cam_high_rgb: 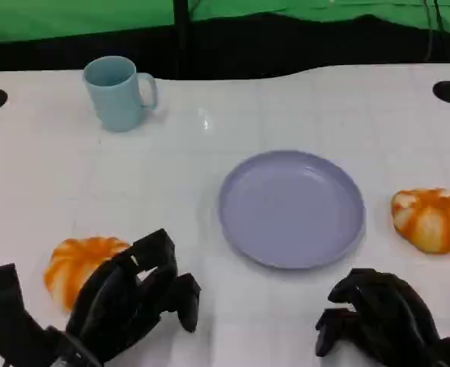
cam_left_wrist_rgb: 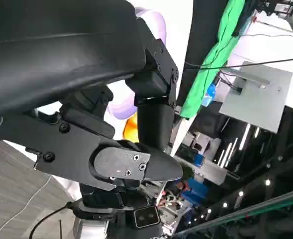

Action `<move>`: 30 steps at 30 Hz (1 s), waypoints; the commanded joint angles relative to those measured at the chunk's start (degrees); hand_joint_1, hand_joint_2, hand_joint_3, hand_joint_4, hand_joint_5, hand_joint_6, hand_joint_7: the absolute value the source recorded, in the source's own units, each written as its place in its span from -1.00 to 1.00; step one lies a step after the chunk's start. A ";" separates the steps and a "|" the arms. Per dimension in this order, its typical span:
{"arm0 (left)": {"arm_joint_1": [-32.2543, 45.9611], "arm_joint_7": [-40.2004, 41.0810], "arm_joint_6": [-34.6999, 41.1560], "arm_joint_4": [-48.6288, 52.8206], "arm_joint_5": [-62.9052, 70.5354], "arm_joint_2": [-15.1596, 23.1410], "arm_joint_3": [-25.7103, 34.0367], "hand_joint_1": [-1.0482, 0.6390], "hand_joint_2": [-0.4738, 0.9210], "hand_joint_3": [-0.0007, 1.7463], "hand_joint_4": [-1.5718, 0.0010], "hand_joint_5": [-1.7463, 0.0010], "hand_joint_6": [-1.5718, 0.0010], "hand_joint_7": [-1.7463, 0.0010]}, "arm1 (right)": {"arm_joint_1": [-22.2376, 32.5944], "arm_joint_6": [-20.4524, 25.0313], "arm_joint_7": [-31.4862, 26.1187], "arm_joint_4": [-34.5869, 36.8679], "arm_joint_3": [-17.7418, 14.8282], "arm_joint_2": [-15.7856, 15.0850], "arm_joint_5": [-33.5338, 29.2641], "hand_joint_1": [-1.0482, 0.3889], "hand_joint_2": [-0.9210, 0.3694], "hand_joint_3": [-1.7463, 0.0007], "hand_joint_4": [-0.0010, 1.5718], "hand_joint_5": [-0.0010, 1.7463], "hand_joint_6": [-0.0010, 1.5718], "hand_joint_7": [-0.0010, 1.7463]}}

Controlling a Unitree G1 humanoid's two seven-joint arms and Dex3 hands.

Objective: Grasp the bread from the table and place it into the plate.

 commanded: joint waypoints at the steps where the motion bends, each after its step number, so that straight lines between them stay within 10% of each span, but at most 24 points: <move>1: 0.16 -0.25 -0.15 -0.42 0.52 0.59 0.54 -0.57 1.00 -0.73 -0.12 -1.00 0.17 -1.00 | 0.36 -0.23 0.28 -0.11 -0.23 -0.48 0.39 -0.98 -0.68 0.99 0.99 -0.14 1.00 -0.56; 30: -0.09 -0.73 -1.91 -0.11 1.18 1.03 0.96 -0.60 1.00 -0.72 -0.05 -1.00 0.26 -1.00 | 0.59 -0.61 -0.40 -0.58 0.11 -0.03 -0.09 -0.97 -0.69 0.99 0.99 -0.14 1.00 -0.57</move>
